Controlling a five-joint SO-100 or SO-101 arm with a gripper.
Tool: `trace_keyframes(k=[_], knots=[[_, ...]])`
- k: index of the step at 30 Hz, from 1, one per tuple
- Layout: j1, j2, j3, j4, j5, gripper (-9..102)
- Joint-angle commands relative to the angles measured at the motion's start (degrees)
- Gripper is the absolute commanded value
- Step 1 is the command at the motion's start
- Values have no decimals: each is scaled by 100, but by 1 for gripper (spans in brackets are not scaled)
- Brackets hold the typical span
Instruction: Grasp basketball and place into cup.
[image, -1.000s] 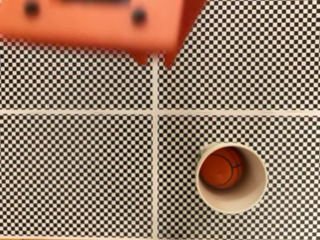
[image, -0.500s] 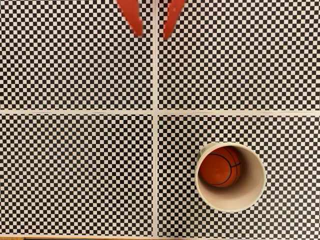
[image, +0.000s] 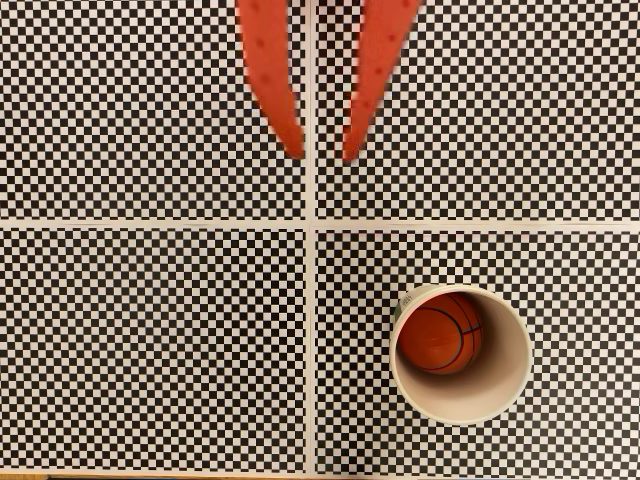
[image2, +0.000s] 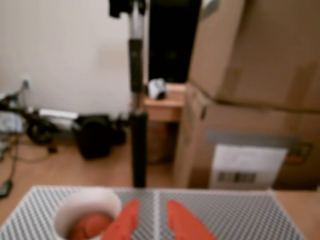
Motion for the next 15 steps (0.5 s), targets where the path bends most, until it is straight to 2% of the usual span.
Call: trace_keyframes(k=[1, 15], knots=[[0, 334, 492, -255, -114, 0], [35, 1846, 2109, -202, -325, 0]])
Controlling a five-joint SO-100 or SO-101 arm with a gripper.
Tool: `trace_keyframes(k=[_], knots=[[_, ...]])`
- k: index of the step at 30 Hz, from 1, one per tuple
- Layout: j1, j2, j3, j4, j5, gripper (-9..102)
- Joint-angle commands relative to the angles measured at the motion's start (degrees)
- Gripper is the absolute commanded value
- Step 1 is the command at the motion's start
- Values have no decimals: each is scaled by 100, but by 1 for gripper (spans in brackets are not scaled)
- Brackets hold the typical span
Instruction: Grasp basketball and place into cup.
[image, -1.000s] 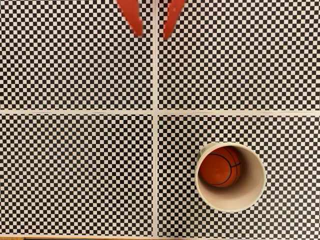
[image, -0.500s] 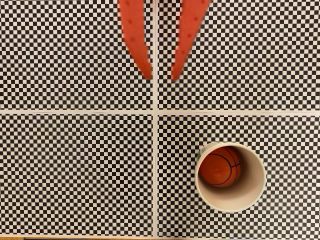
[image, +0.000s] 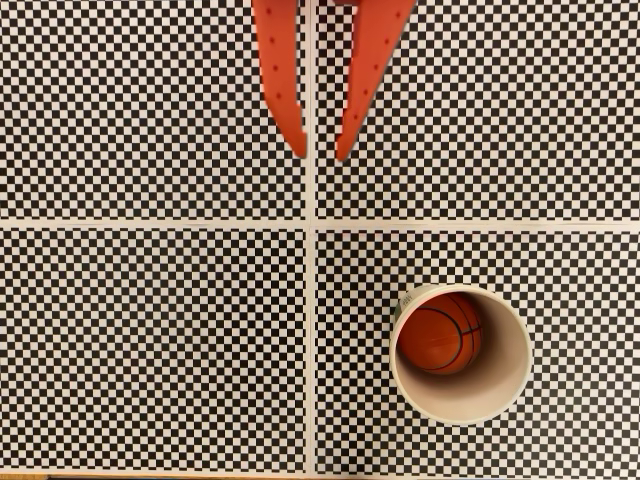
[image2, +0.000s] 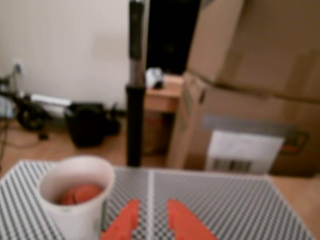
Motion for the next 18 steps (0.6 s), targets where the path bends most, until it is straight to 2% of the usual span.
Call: trace_keyframes(k=[1, 12, 18], knots=[[-9, 220, 193, -53, -53, 0], [-62, 492, 870, -97, -88, 0], [-97, 492, 1661, -800, -44, 0]])
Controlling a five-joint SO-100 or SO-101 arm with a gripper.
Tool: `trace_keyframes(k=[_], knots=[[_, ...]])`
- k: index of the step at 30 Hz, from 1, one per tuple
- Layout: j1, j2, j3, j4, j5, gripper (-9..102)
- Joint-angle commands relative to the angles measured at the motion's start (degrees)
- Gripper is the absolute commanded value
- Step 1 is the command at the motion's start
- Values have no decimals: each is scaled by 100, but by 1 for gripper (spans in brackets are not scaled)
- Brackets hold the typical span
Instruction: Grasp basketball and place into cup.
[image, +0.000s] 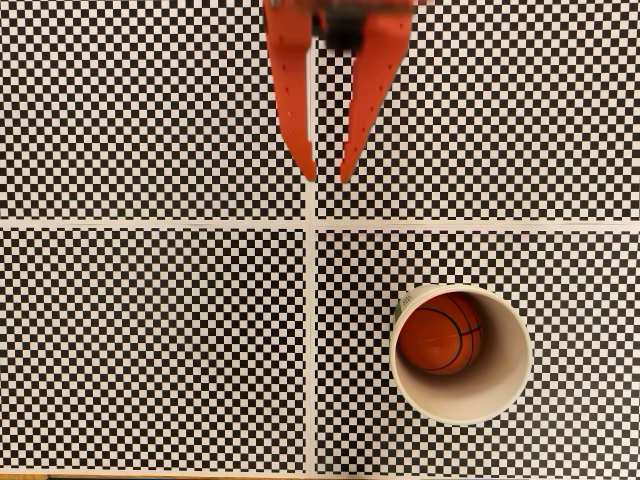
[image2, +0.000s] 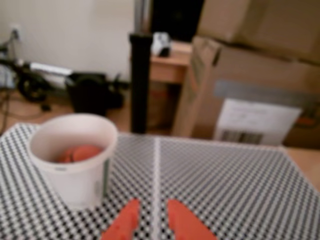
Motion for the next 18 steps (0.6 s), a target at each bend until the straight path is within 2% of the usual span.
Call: trace_keyframes(k=[1, 4, 7, 18], knots=[[-53, 79, 404, -677, 26, 0], [-53, 79, 870, -1169, 53, 0], [-62, 79, 1072, -1195, 9, 0], [-35, 79, 1213, -387, 18, 0]])
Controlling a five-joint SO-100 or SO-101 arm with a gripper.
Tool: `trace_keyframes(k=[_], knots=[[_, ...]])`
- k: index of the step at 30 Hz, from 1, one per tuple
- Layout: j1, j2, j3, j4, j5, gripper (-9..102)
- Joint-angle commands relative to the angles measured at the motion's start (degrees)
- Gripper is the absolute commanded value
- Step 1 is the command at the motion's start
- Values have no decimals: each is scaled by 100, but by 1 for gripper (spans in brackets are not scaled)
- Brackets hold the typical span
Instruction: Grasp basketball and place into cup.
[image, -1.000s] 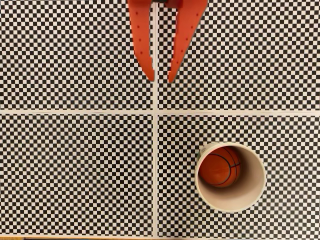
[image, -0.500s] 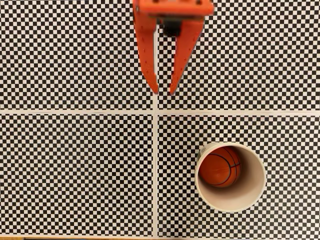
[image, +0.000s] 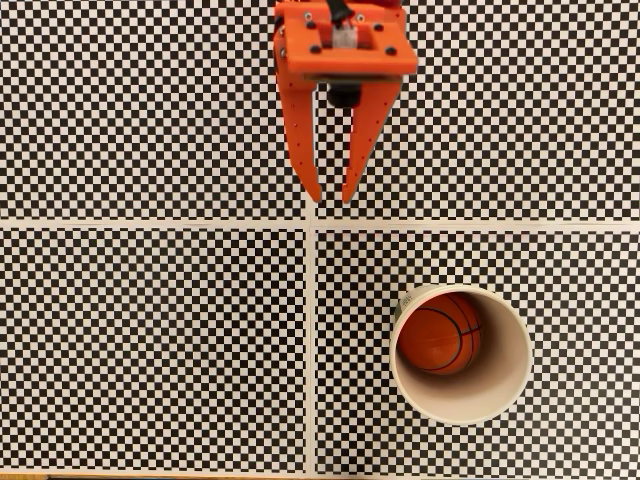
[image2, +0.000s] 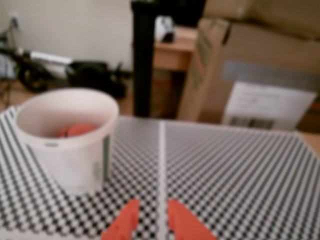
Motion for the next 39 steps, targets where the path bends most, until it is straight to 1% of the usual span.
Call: trace_keyframes(k=[1, 11, 17, 21, 29, 39], knots=[[18, 53, 202, 343, 9, 0], [149, 53, 202, 1925, 26, 0], [360, 53, 202, 2733, -62, 0], [475, 53, 202, 3050, -193, 0], [615, 53, 202, 3568, -79, 0], [659, 53, 202, 4140, 404, 0]])
